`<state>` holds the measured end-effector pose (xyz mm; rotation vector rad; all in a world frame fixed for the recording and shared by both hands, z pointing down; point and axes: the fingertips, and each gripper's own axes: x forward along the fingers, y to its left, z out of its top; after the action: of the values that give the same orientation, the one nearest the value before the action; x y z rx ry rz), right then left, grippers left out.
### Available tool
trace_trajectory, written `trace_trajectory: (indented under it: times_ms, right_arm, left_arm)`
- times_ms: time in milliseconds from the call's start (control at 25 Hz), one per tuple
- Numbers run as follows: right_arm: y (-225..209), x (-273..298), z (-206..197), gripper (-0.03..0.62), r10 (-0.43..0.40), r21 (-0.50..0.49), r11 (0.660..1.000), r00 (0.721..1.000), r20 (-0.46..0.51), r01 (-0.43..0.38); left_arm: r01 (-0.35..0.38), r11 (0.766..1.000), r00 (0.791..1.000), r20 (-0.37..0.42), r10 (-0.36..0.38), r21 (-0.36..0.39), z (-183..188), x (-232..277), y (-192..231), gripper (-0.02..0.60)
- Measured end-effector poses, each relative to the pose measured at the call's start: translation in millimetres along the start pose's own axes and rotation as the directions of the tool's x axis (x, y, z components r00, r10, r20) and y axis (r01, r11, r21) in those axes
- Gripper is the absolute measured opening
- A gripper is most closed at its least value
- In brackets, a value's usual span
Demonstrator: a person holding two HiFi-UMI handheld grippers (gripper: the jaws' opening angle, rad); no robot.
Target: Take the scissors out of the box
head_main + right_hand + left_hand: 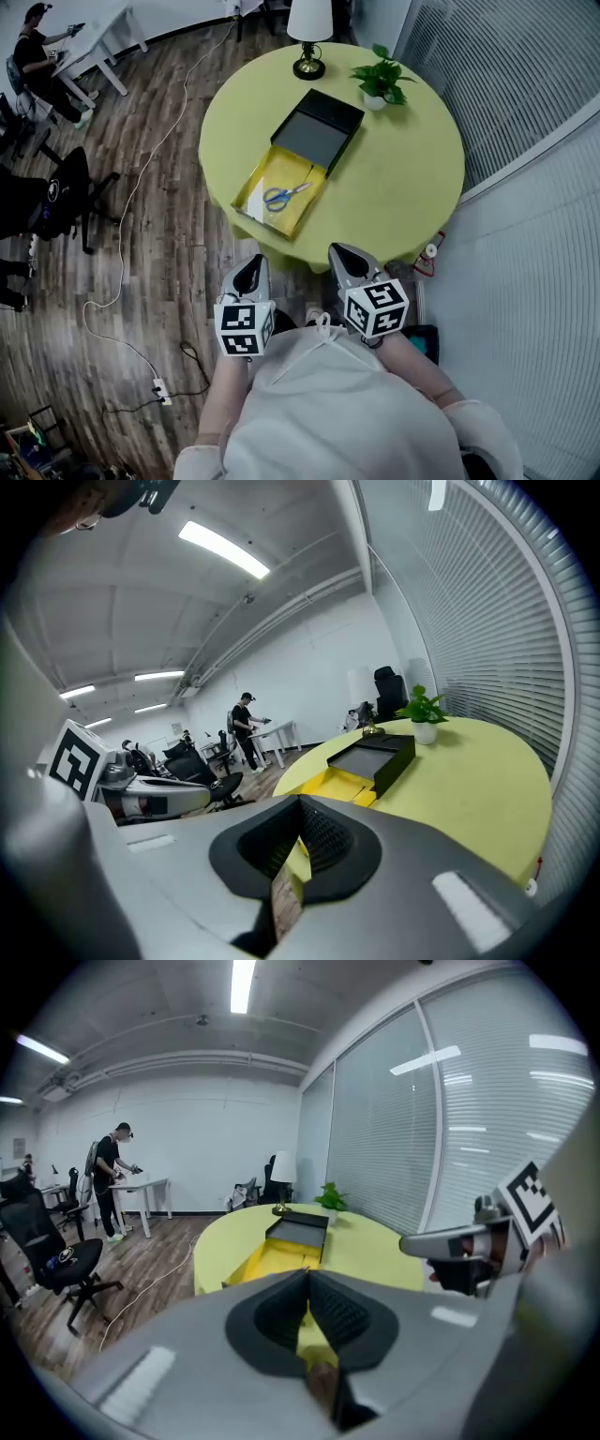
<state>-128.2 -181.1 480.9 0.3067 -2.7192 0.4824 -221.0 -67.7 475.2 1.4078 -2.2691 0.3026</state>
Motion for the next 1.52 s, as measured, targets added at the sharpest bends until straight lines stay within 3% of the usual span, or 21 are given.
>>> trace_trajectory:
  times_ms: [320, 600, 760, 1000, 1200, 1280, 1520]
  right_arm:
    - [-39.9, 32.2, 18.2, 0.0, -0.152, 0.068, 0.986, 0.988, 0.01, 0.151]
    - [-55.2, 70.3, 37.1, 0.0, -0.302, 0.134, 0.945, 0.953, 0.007, 0.298]
    - [-60.9, 92.0, 30.5, 0.0, -0.37, 0.174, 0.913, 0.929, -0.023, 0.368]
    - [-63.0, 114.6, 25.4, 0.0, -0.464, 0.206, 0.863, 0.885, -0.036, 0.46]
    - [-64.2, 125.8, 15.6, 0.0, -0.511, 0.239, 0.828, 0.858, -0.052, 0.508]
    - [-63.5, 128.1, 10.5, 0.0, -0.529, 0.26, 0.811, 0.846, -0.058, 0.525]
    - [-61.1, 131.2, -4.4, 0.0, -0.561, 0.312, 0.771, 0.824, -0.077, 0.555]
  left_arm:
    - [0.16, 0.985, 0.987, -0.03, -0.159, 0.06, 35.4, 77.8, 13.2, 0.006]
    - [0.337, 0.931, 0.937, -0.143, -0.318, 0.139, 51.7, 139.5, 35.5, 0.006]
    - [0.418, 0.89, 0.887, -0.295, -0.355, 0.184, 31.6, 172.7, 49.2, 0.006]
    - [0.52, 0.83, 0.818, -0.399, -0.415, 0.201, 12.3, 212.5, 55.7, 0.006]
    - [0.621, 0.755, 0.709, -0.561, -0.426, 0.211, -27.1, 240.5, 50.6, 0.013]
    - [0.654, 0.726, 0.667, -0.614, -0.423, 0.211, -41.9, 248.9, 48.9, 0.077]
    - [0.696, 0.677, 0.603, -0.708, -0.369, 0.24, -68.0, 270.0, 44.6, 0.124]
